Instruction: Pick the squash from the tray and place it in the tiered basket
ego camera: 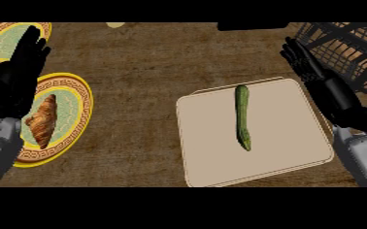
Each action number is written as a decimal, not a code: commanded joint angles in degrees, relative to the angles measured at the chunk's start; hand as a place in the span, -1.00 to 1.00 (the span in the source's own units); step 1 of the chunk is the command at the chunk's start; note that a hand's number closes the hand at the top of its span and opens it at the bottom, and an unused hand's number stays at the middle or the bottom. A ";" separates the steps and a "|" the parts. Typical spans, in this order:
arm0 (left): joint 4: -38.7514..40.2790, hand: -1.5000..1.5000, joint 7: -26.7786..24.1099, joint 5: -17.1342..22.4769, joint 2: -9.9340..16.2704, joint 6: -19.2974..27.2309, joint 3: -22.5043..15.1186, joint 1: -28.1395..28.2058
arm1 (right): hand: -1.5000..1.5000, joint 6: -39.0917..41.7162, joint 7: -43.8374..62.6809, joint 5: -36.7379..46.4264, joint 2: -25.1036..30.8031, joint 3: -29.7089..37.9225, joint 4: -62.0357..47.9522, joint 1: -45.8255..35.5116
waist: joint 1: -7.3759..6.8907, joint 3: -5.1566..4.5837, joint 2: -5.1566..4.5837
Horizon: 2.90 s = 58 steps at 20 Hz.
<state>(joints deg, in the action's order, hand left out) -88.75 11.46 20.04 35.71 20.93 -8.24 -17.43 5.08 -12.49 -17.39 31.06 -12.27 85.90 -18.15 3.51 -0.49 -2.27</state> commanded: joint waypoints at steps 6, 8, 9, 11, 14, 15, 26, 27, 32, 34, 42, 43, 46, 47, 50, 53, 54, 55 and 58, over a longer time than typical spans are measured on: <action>6.48 0.00 -4.67 -3.44 -9.04 4.53 -6.78 15.58 | 1.00 -22.92 -2.81 -2.79 -3.34 20.35 -3.02 8.12 | -0.22 0.38 2.55; 6.14 0.00 -2.93 -2.00 -8.75 4.06 -6.05 14.80 | -1.00 -33.19 5.75 -3.25 -5.30 25.06 -11.73 13.61 | 3.69 0.32 1.70; 5.86 0.00 -3.09 -1.66 -10.25 4.16 -6.87 15.32 | -1.00 -36.24 4.64 -6.61 -10.67 27.05 -11.85 13.89 | 2.85 0.65 2.01; 5.47 0.00 -5.68 -2.55 -10.99 4.44 -7.87 18.89 | -1.00 -41.76 1.08 -8.56 -15.73 30.53 -8.96 15.09 | 0.34 0.51 2.96; 5.94 0.00 -9.10 -4.76 -14.11 4.85 -10.85 20.62 | -1.00 -43.41 -5.62 -8.27 -22.29 29.43 1.88 21.52 | -1.20 0.42 2.83; 7.43 0.00 -10.22 -3.36 -12.69 1.49 -9.14 20.12 | -1.00 -41.58 -7.71 -8.03 -23.80 28.56 4.93 25.98 | -1.82 0.43 2.61; 9.80 0.00 -12.33 -6.20 -16.45 3.01 -11.18 18.89 | -1.00 -40.39 28.72 9.94 -2.59 4.92 20.78 38.78 | -3.89 0.13 1.88; 9.19 0.00 -13.07 -7.34 -16.01 3.56 -11.91 20.16 | -1.00 -39.97 31.65 12.45 0.90 3.87 22.54 39.13 | -4.45 -0.01 1.87; 7.21 0.00 -10.62 -7.12 -16.15 3.70 -12.07 19.74 | -1.00 -40.46 51.64 21.21 11.12 1.13 29.43 38.54 | -4.61 -0.01 2.00; 9.67 0.00 -11.43 -7.11 -16.27 3.10 -11.12 18.46 | -1.00 -41.14 59.69 26.15 13.10 -0.50 31.41 36.39 | -4.41 0.07 1.92; 11.11 0.00 -13.65 -7.81 -18.47 2.24 -11.65 20.28 | -1.00 -37.68 85.60 46.04 4.94 -11.81 27.71 18.16 | -5.06 0.28 2.01; 10.59 0.00 -13.18 -7.18 -17.72 0.94 -10.79 18.91 | -1.00 -36.02 88.40 48.77 3.69 -12.28 27.69 15.33 | -4.90 0.29 2.07; 13.55 0.00 -13.96 -7.15 -17.09 0.64 -8.85 18.07 | -1.00 -28.24 90.76 47.78 3.44 -12.50 24.70 13.15 | -4.42 0.28 2.06; 9.91 0.00 -10.69 -9.24 -18.65 3.14 -12.00 18.70 | -1.00 -28.23 89.74 47.75 1.69 -13.21 22.02 13.43 | -4.45 0.40 2.15; 8.62 0.00 -12.01 -8.68 -18.53 2.74 -11.08 19.73 | -1.00 -23.46 94.59 47.86 -0.45 -14.09 20.56 8.59 | -4.99 0.34 2.17; 8.23 0.00 -10.92 -10.18 -18.85 3.77 -11.95 19.94 | -1.00 -21.92 93.74 46.75 -3.09 -13.40 15.29 5.99 | -4.83 0.43 2.13; 10.05 0.00 -11.40 -9.79 -19.11 2.74 -11.32 18.45 | -1.00 -21.96 93.64 46.84 -5.00 -13.47 13.45 4.38 | -4.59 0.42 2.07; 8.95 0.00 -12.97 -9.32 -18.00 2.00 -10.53 21.05 | -1.00 -21.28 94.34 47.09 -5.44 -13.44 14.42 4.49 | -4.48 0.42 2.22; 9.06 0.00 -11.13 -11.54 -21.14 4.84 -12.61 20.13 | -1.00 -19.91 94.65 47.55 -8.89 -13.26 12.15 0.79 | -4.24 0.44 2.25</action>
<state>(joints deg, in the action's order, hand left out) -79.92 -1.43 10.83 17.14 22.91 -18.64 1.75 -19.67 69.85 29.50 26.17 -25.70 99.94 -11.81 -0.90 0.10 0.08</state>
